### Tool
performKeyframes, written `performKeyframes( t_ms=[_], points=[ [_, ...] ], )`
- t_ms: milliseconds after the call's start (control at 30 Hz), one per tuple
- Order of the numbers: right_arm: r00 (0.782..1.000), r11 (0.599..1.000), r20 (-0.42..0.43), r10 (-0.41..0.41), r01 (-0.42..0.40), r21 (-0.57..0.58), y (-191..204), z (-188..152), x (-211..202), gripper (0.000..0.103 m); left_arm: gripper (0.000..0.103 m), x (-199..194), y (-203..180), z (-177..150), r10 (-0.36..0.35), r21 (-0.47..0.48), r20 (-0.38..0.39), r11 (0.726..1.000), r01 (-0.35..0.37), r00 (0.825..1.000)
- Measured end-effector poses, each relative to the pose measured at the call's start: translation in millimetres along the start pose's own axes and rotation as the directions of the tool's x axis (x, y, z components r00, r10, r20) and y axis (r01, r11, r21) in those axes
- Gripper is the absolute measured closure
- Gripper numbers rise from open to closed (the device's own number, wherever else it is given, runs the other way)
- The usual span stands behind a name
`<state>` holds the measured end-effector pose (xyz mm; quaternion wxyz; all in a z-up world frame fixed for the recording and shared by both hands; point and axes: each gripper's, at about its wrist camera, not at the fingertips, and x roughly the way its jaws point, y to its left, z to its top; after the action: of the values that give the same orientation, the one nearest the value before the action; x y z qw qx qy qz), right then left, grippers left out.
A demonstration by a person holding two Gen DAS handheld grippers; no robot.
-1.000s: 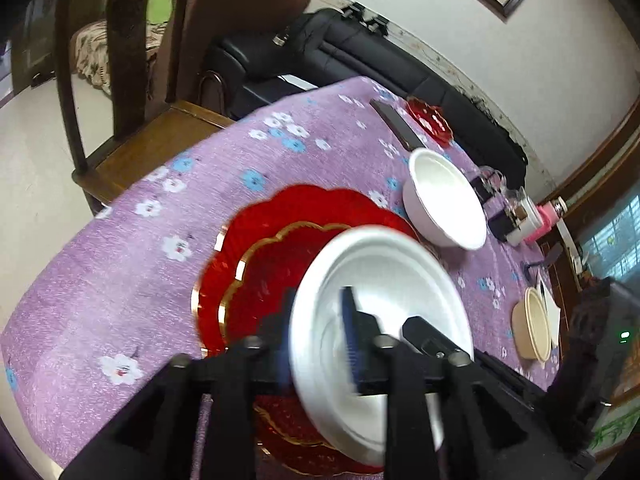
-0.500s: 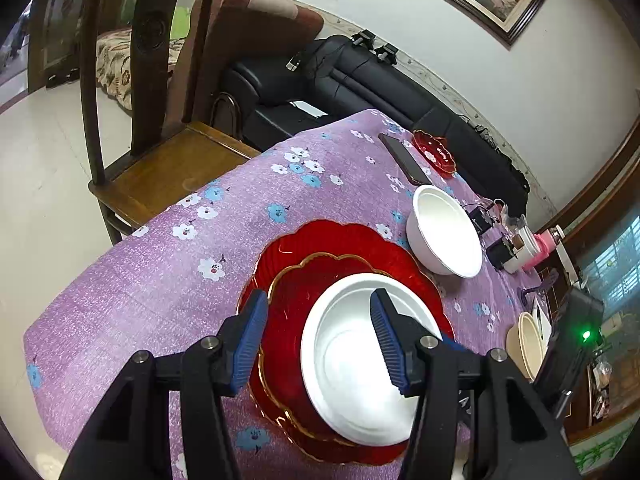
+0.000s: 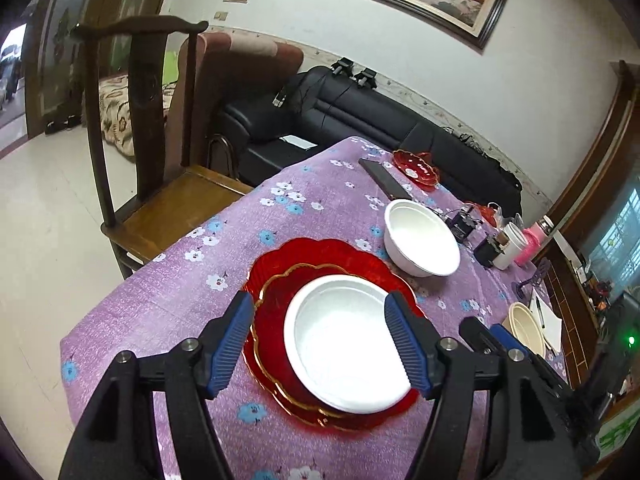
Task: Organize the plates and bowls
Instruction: 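Open both grippers to release the white plate, then move both grippers toward the rim of the cream plastic bowl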
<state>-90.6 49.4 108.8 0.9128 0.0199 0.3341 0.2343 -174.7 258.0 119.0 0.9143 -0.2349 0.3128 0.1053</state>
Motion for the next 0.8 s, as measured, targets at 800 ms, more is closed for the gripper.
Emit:
performKeyframes(
  t_ms=[800],
  points=[
    [0.902, 0.933, 0.251, -0.352, 0.317, 0.169, -161, -13, -172, 0.009, 0.022, -66, -102, -28, -0.015, 0.261, 0.14, 0.965, -0.022, 0.99]
  ],
)
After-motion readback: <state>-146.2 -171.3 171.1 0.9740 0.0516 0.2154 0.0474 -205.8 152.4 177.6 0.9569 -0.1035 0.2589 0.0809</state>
